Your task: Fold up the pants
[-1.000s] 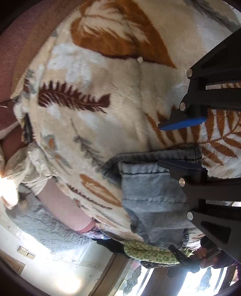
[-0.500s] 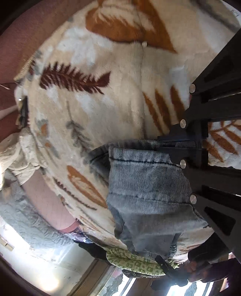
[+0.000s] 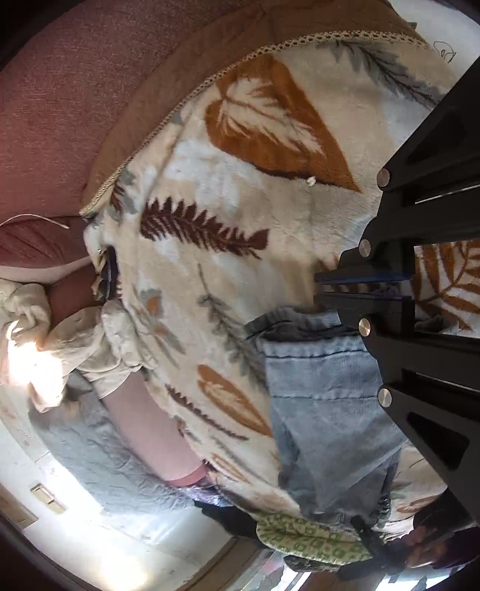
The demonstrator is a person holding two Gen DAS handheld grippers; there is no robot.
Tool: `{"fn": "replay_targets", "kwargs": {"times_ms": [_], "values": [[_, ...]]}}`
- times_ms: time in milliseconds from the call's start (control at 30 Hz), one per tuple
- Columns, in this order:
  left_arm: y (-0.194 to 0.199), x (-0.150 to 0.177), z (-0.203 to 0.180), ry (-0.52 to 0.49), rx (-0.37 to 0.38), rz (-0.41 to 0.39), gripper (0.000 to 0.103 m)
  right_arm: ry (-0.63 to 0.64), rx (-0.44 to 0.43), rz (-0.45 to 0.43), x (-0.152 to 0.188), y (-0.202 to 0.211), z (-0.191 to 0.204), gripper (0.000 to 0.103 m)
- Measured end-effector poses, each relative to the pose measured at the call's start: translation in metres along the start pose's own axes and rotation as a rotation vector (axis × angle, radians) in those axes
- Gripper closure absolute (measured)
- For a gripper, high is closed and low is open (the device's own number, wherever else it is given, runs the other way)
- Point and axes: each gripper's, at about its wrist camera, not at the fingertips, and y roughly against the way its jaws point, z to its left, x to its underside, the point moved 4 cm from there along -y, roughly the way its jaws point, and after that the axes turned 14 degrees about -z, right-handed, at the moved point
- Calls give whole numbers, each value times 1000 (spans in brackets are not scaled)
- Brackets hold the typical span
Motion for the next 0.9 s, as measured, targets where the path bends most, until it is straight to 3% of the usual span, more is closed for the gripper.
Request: {"fn": "replay_targets", "kwargs": {"times_ms": [33,200,267,300,333,500,533,567,633,667,733,900], "values": [[0,-1,-1,0,0,-1,67,-15,-29,-5,-2,-2,2,95],[1,-2,-2,-16,-1,-5,67,-62,-117,6,-11,-21,16,95],[1,-2,-1,-21,-7,1,67,-69,-136,-2,-15,-26,24,74],[1,-2,0,-19,-8,3,67,-68,-129,-2,-17,-30,27,50],[2,-1,0,-16,-6,5,67,-66,-116,-6,-19,-34,30,40],[5,-2,-2,-32,-5,0,67,-42,-105,22,-19,-55,42,41],[5,-2,-1,-28,-3,0,67,-31,-105,31,-18,-59,44,44],[5,-2,0,-24,-2,1,67,-13,-102,41,-16,-63,46,49],[4,-3,1,-19,-4,2,67,41,-74,60,-12,-69,52,83],[3,-3,1,-20,-5,2,67,61,-50,61,-11,-71,54,88],[1,-4,-1,-29,-8,1,67,64,-48,44,-14,-70,54,89],[-10,-10,-10,-57,-4,-1,67,51,-43,-106,-39,-53,57,89]]}}
